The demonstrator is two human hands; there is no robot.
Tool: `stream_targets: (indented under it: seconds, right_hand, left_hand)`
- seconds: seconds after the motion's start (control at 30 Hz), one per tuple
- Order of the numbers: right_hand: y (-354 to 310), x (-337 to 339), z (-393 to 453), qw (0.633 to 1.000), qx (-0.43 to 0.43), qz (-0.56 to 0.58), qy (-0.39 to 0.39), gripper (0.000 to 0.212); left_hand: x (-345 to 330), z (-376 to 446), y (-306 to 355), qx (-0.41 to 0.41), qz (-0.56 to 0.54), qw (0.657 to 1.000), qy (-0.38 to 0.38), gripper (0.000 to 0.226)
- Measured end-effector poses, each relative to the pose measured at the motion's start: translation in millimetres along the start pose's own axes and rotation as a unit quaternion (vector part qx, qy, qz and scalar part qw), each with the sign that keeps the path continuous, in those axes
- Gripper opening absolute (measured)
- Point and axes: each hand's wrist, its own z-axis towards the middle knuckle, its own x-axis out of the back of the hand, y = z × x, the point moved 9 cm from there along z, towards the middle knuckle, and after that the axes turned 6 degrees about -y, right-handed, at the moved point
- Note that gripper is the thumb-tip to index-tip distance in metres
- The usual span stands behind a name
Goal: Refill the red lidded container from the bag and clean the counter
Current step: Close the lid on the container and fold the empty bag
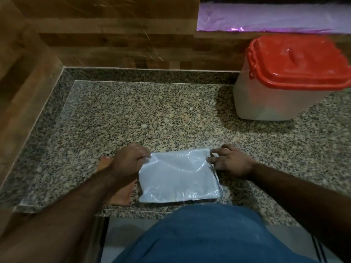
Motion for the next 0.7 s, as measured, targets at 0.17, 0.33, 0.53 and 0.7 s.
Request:
stream_targets:
  seconds: [0.17,0.33,0.53,0.7]
  right_hand:
    - [-3.4,8.8,-2.3,0.999,-0.034,0.033,0.018,0.026]
    - [6.7,2.4,0.3,0.981,-0.109,0.158,0.040,0.026]
    - [35.3,26.5,-37.2,0.835,-0.245,0.409,0.275,0.032]
    - [44.6,11.4,-71.8,0.462,-0.341,0.691,0.438,0.009]
  left_hand:
    - [-36.1,55.1,55.4,0.052,-0.061,0.979,-0.187,0.074]
    - [-62.9,86.4,71.8,0.088,-0.013,0.966,-0.243,0.053]
    - [-44.9,71.0,67.3,0.103,-0.186,0.940,-0.265,0.022]
    - [-6.6,54.1,48.6,0.141,-0.365,0.901,-0.189,0.023]
